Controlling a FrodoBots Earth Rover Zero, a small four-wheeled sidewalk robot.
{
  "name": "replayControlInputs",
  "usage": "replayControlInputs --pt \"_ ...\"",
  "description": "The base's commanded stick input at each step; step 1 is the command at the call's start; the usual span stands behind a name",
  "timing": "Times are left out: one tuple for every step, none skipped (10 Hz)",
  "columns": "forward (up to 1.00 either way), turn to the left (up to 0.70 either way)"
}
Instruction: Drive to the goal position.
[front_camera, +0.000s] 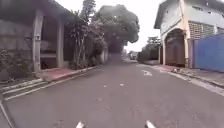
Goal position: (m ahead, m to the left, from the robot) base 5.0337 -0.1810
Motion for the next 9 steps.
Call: replayControlInputs --pt "0.7 0.0" --pt "0.7 0.0" --pt "0.7 0.0" --pt "0.7 0.0" --pt "0.7 0.0" --pt "0.7 0.0" --pt "0.7 0.0" --pt "0.7 0.0" --pt "0.7 0.0"
